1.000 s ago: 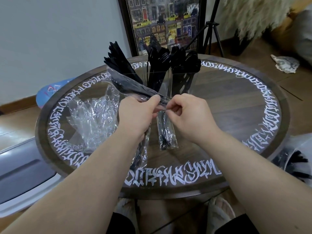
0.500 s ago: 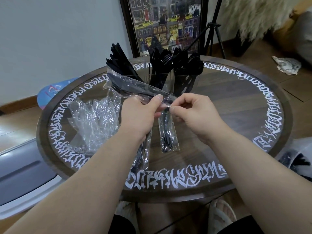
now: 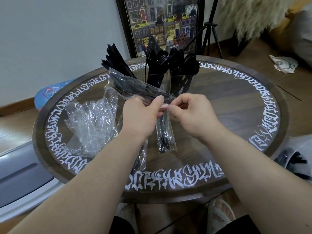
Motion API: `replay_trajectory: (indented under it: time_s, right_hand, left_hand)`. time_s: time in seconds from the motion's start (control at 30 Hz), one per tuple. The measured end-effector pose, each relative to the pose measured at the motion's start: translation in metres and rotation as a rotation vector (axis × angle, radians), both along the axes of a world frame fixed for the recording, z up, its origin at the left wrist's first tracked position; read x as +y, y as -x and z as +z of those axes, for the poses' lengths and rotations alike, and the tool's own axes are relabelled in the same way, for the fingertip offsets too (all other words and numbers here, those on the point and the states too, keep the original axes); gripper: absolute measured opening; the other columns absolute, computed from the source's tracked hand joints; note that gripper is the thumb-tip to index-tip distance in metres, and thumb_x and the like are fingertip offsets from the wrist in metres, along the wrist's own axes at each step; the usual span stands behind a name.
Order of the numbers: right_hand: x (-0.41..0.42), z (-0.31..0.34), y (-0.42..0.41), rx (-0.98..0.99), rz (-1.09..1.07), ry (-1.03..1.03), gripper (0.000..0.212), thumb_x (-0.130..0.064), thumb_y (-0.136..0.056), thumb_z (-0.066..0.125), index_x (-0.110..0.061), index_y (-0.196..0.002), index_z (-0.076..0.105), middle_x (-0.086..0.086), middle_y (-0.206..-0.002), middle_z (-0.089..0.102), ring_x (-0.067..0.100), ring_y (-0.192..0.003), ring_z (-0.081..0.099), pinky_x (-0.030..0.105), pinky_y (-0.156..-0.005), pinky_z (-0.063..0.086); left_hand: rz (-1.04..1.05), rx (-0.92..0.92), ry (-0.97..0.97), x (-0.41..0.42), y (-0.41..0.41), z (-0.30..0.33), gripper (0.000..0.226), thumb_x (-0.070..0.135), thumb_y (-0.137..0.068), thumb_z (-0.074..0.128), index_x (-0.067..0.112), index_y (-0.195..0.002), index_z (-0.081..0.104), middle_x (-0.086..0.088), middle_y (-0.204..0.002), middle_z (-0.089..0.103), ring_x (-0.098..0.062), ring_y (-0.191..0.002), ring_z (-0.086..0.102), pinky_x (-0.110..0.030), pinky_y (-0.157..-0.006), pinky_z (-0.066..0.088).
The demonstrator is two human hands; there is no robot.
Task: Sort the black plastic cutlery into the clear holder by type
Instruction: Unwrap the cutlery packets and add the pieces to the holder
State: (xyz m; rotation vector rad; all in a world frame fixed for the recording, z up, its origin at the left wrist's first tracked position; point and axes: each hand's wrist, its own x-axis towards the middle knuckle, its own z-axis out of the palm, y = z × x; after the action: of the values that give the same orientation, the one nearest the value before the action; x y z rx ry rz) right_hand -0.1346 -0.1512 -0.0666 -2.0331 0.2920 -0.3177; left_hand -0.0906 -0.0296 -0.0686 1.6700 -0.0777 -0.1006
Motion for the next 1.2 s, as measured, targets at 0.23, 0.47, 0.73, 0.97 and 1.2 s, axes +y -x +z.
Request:
replay_trajectory:
  time_s: [0.23,0.47,0.73,0.97,1.2]
  right_hand:
    - [-0.011,0.0,-0.002,0.04,-0.087,-0.443,0.023,-0.003,-0.082,0.061,-0.015,-0.062,0.062,0.008,-0.07,0.065,0.017,-0.066,0.058,0.031,-0.062,0.048]
    - [-0.011,0.004,-0.003,0.078,-0.135,-0.502,0.011,-0.014,-0.083,0.058,-0.015,-0.075,0.064,0.0,-0.079,0.065,0.013,-0.069,0.057,0.026,-0.058,0.043]
    - [-0.006,0.001,-0.005,0.002,-0.167,-0.312,0.008,-0.023,-0.079,0.068,-0.026,-0.081,0.062,-0.005,-0.085,0.066,0.014,-0.077,0.061,0.035,-0.072,0.052]
    - [-0.008,-0.004,-0.005,0.099,-0.108,-0.154,0.022,-0.005,-0.077,0.066,-0.022,-0.065,0.063,-0.004,-0.061,0.059,0.016,-0.064,0.056,0.033,-0.064,0.048]
    - [-0.014,0.009,-0.003,0.027,-0.086,-0.382,0.03,-0.017,-0.081,0.069,-0.023,-0.11,0.064,-0.007,-0.096,0.066,0.007,-0.078,0.058,0.026,-0.072,0.044]
  left_hand:
    - [0.064,0.027,0.041,0.006,-0.006,0.004,0.02,0.013,-0.09,0.064,0.013,-0.07,0.066,-0.001,-0.067,0.073,-0.017,-0.073,0.072,-0.03,-0.07,0.056]
    - [0.038,0.026,-0.055,0.008,-0.006,0.002,0.025,0.022,-0.085,0.069,0.023,-0.06,0.071,-0.001,-0.069,0.073,-0.016,-0.072,0.072,-0.04,-0.073,0.058]
    - [0.015,0.011,0.003,0.008,-0.003,0.006,0.02,0.014,-0.089,0.065,0.018,-0.069,0.064,0.005,-0.063,0.071,-0.012,-0.068,0.07,-0.027,-0.062,0.052]
    - [0.072,0.077,0.078,0.005,-0.001,0.012,0.02,0.022,-0.094,0.058,0.013,-0.078,0.05,-0.004,-0.071,0.064,-0.015,-0.063,0.065,-0.04,-0.076,0.058]
    - [-0.336,-0.231,-0.485,0.015,0.001,0.01,0.012,0.024,-0.097,0.051,0.033,-0.094,0.057,0.018,-0.077,0.061,0.006,-0.07,0.056,-0.003,-0.066,0.04]
